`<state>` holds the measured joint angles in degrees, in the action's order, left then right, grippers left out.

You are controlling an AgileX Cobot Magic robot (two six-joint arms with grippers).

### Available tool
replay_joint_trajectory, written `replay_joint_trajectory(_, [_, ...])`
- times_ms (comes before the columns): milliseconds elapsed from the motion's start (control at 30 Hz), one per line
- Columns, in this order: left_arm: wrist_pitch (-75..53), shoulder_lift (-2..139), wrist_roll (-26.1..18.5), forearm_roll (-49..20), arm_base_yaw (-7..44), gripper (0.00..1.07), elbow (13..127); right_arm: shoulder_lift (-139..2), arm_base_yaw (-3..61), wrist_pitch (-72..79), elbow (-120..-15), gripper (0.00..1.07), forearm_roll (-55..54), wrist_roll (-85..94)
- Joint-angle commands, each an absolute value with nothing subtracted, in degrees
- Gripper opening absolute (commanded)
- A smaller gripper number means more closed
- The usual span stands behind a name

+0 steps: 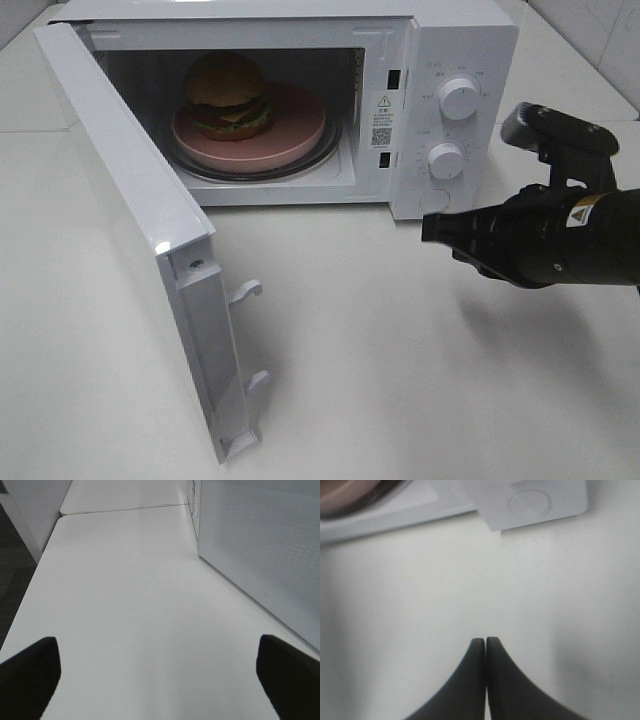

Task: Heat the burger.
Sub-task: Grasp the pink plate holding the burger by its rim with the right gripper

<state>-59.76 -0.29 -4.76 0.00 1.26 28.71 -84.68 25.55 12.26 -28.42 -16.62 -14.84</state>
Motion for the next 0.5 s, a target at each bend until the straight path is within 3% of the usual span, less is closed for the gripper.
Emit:
replay_joint_trajectory(33, [-59.24,-1.43,-4.41,-0.52,1.38,1.01,28.59,-81.02,25.55,0.80,-30.48,0.00,-16.04,0.92])
replay_joint_trajectory(133, [-59.24,-1.43,-4.41,-0.52,1.38,1.01,28.59,-77.81,25.55,-7.39,-32.72,0.08,-15.99,13.46])
replay_joint_trajectory(167, [-59.24,-1.43,-4.41,-0.52,1.38,1.01,28.59,-77.23,25.55,-8.14,-33.00,0.12,-15.99,14.95])
replay_joint_trajectory(200, [-59.24,-1.43,-4.41,-0.52,1.38,1.01,28.59,-76.83,25.55,-9.22,-33.46,0.25,-15.87,17.93])
replay_joint_trajectory(233, [-59.24,-1.43,-4.41,-0.52,1.38,1.01,28.59,-76.83,25.55,-9.22,-33.46,0.25,-15.87,17.93])
replay_joint_trajectory(267, [-59.24,-1.43,-4.41,-0.52,1.38,1.01,28.59,-76.83,25.55,-10.49,-33.92,0.34,-15.76,20.23])
replay_joint_trajectory(300, [-59.24,-1.43,-4.41,-0.52,1.38,1.01,28.59,-76.83,26.13,-14.09,-34.95,0.55,-15.76,25.73])
replay_joint_trajectory(333, [-59.24,-1.43,-4.41,-0.52,1.38,1.01,28.59,-76.83,26.13,-14.09,-34.95,0.55,-15.76,25.73])
replay_joint_trajectory(367, [-59.24,-1.43,-4.41,-0.52,1.38,1.01,28.59,-76.83,27.27,-16.50,-35.52,0.65,-15.53,29.74])
replay_joint_trajectory(400, [-59.24,-1.43,-4.41,-0.52,1.38,1.01,28.59,-76.83,29.79,-21.14,-37.41,0.88,-15.30,38.22])
replay_joint_trajectory(433, [-59.24,-1.43,-4.41,-0.52,1.38,1.01,28.59,-76.83,29.79,-21.14,-37.41,0.88,-15.30,38.22])
replay_joint_trajectory(500, [-59.24,-1.43,-4.41,-0.52,1.38,1.01,28.59,-76.83,32.37,-24.47,-39.71,1.01,-15.41,47.84])
